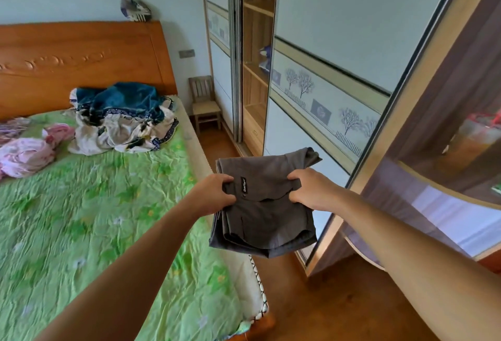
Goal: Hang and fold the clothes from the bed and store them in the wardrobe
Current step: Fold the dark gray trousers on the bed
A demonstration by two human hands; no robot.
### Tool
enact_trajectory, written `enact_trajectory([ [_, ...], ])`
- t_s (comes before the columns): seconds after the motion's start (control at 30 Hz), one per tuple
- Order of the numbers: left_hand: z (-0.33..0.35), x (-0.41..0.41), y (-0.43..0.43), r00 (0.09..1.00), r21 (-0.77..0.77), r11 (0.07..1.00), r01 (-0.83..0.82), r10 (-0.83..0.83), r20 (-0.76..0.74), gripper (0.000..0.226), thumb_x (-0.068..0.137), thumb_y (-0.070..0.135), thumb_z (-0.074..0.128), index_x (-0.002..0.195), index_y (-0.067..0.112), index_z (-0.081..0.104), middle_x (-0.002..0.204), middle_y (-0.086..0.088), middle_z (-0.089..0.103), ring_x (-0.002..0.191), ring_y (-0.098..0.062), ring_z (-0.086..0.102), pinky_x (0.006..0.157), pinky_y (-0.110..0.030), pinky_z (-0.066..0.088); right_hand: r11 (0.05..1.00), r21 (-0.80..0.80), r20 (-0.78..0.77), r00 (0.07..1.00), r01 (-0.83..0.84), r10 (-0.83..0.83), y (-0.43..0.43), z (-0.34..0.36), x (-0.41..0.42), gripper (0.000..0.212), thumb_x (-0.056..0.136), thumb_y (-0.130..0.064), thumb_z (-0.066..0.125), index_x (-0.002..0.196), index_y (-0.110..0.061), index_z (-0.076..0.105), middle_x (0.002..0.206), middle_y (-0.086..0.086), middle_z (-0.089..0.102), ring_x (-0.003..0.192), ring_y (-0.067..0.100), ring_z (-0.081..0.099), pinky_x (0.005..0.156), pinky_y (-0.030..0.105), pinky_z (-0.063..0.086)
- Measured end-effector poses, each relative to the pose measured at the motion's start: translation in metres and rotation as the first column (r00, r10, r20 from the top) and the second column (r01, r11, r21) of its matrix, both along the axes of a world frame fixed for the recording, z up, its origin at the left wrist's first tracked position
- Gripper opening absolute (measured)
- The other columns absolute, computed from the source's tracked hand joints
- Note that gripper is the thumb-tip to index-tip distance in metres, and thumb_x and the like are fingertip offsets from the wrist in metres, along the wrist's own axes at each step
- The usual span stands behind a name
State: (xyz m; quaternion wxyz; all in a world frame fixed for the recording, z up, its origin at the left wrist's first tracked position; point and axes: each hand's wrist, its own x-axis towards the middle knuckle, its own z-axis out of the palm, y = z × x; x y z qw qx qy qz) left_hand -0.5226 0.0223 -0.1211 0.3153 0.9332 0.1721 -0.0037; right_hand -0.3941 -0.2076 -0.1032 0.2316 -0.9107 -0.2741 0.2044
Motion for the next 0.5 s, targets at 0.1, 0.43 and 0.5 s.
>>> enact_trajectory([
  [0.1, 0.006, 0.036, 0.005, 1.0, 0.031, 0.999, -0.015, 0.015, 0.017, 0.054, 0.079, 0.019, 0.071, 0.133, 0.015, 0.063, 0.123, -0.006, 0.067, 0.086, -0.004, 0.053, 0.063, -0.005, 0.035, 1.0, 0.018, -0.016, 1.0, -0.006, 0.007, 0.006, 0.001, 0.041, 0.064, 0.088, -0.018, 0.063, 0.149, -0.018, 0.044, 0.14, 0.011, 0.051, 0.095, 0.021, 0.056, 0.056, 0.019, 0.045],
  [0.43, 0.01, 0.112, 0.005, 0.979, 0.052, 0.978, -0.202, 0.2, 0.045, 0.053, 0.08, 0.02, 0.07, 0.132, 0.015, 0.063, 0.124, -0.008, 0.066, 0.105, -0.023, 0.064, 0.088, -0.031, 0.05, 0.985, 0.045, 0.045, 0.985, -0.167, 0.165, 0.037, 0.002, 0.149, 0.058, 0.088, -0.016, 0.063, 0.144, -0.016, 0.05, 0.136, 0.012, 0.055, 0.104, 0.026, 0.058, 0.067, 0.024, 0.047],
  [0.5, 0.011, 0.123, 0.006, 0.971, 0.071, 0.969, -0.237, 0.234, 0.057, 0.052, 0.08, 0.02, 0.07, 0.131, 0.015, 0.064, 0.125, -0.008, 0.066, 0.108, -0.025, 0.063, 0.089, -0.031, 0.049, 0.98, 0.05, 0.077, 0.979, -0.195, 0.191, 0.046, 0.003, 0.165, 0.054, 0.087, -0.016, 0.064, 0.14, -0.014, 0.054, 0.135, 0.013, 0.057, 0.108, 0.029, 0.058, 0.076, 0.029, 0.047],
])
